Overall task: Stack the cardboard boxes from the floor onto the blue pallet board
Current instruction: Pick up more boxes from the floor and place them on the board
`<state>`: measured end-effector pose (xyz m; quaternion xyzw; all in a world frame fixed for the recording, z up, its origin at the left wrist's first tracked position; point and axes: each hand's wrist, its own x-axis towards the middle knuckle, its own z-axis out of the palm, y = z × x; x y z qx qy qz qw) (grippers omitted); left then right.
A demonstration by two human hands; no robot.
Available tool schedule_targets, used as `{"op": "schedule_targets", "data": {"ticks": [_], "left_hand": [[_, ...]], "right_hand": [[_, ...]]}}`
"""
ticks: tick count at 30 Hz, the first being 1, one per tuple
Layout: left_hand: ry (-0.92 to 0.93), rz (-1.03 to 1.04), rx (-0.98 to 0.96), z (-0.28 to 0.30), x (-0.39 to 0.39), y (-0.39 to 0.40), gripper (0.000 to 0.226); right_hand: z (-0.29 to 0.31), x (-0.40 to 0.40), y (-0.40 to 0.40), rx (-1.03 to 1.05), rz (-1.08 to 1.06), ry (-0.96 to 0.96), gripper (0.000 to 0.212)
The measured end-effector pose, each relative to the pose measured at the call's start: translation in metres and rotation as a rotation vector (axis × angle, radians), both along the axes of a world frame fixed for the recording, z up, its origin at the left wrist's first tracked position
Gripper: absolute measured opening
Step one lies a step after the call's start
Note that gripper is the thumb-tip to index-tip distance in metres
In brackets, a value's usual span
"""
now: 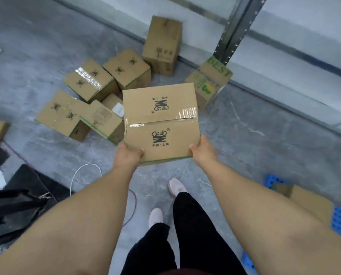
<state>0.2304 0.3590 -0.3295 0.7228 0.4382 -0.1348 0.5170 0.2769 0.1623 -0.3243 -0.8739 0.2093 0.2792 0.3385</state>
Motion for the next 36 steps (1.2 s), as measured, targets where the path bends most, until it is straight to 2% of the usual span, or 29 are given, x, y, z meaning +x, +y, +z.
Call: {"op": "schedule_targets", "data": {"ticks": [8, 12, 14, 17, 23, 28, 36], "left_hand": [[-0.109, -0.445, 0.022, 0.054, 0.016, -0.088, 0.051], [-0.097, -0.670, 0.023, 0.070, 0.009, -0.158, 0.045], [-0.109, -0.765, -0.002, 0.081, 0.000, -0.198, 0.047], [-0.145, -0.905, -0.016, 0.095, -0.018, -0.258, 0.053], [-0.207, -1.169, 0.005, 0.117, -0.080, -0.372, 0.050], [-0.251, -1.329, -0.003, 0.126, -0.145, -0.455, 0.042], [-0.342, -1.605, -0.045, 0.136, -0.233, -0.558, 0.035]], "right_hand": [[0.057, -0.066, -0.093, 0.001, -0.396, -0.097, 0.026], [0.081, -0.120, -0.152, -0.042, -0.582, -0.132, 0.029], [0.091, -0.148, -0.182, -0.061, -0.672, -0.136, 0.037], [0.107, -0.192, -0.225, -0.102, -0.804, -0.148, 0.036], [0.130, -0.289, -0.304, -0.134, -1.028, -0.192, 0.028], [0.137, -0.376, -0.354, -0.178, -1.193, -0.244, 0.044], [0.143, -0.489, -0.407, -0.160, -1.463, -0.290, 0.035]]}}
